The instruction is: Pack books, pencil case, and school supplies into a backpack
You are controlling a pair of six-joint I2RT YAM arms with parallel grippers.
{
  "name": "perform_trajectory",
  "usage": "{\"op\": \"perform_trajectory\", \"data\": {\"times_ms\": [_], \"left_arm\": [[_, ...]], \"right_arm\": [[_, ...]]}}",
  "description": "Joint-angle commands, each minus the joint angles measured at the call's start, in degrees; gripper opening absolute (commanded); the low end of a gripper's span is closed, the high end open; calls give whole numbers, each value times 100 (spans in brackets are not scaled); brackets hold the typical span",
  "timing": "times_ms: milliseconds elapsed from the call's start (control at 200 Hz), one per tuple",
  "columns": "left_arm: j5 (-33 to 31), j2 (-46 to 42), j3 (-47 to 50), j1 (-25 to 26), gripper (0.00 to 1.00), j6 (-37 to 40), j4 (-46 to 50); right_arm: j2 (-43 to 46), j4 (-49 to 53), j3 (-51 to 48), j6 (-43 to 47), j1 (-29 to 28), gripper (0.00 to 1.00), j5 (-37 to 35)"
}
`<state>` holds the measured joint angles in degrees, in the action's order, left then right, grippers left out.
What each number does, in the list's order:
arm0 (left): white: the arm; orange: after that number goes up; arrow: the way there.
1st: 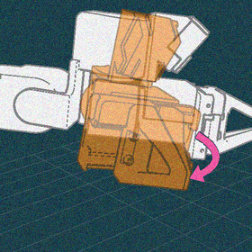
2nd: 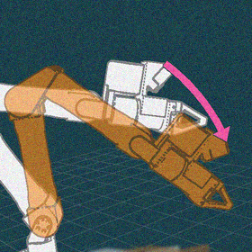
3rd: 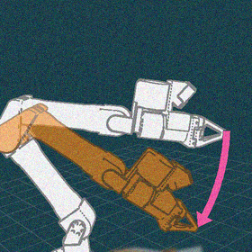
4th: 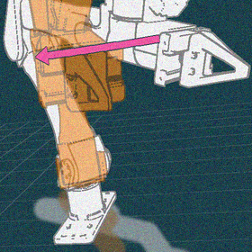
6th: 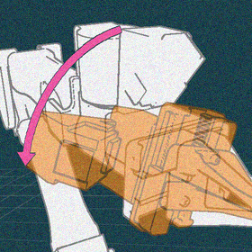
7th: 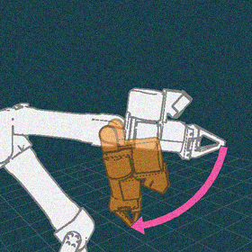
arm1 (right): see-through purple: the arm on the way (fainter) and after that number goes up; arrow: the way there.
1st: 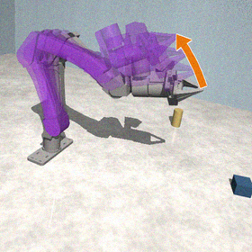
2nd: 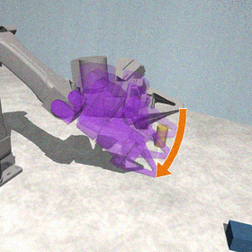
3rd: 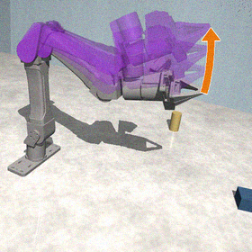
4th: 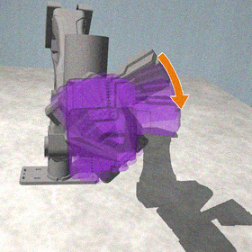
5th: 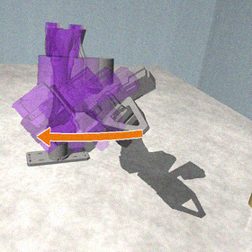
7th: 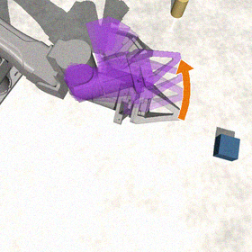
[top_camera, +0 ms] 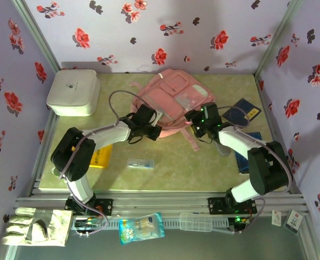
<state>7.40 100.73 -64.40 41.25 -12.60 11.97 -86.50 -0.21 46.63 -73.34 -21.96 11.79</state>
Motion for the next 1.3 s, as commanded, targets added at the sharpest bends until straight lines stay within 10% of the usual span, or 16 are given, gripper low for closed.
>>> {"op": "perform_trajectory", "data": {"times_ms": [0, 510, 905, 1295], "left_arm": [[183, 138, -289, 45, 0, -80, 422], [-219, 16, -429, -7, 0, 208, 1297], [-488, -117, -520, -876, 0, 803, 1802], [235, -144, -449, -536, 0, 299, 1752]], "right_arm": [[-411, -388, -20, -562, -170, 66, 13], [-1219, -407, 363, -140, -279, 13, -256], [-1221, -111, 507, 601, 42, 10, -467], [-2027, 5, 1669, 1593, 504, 10, 139]]}}
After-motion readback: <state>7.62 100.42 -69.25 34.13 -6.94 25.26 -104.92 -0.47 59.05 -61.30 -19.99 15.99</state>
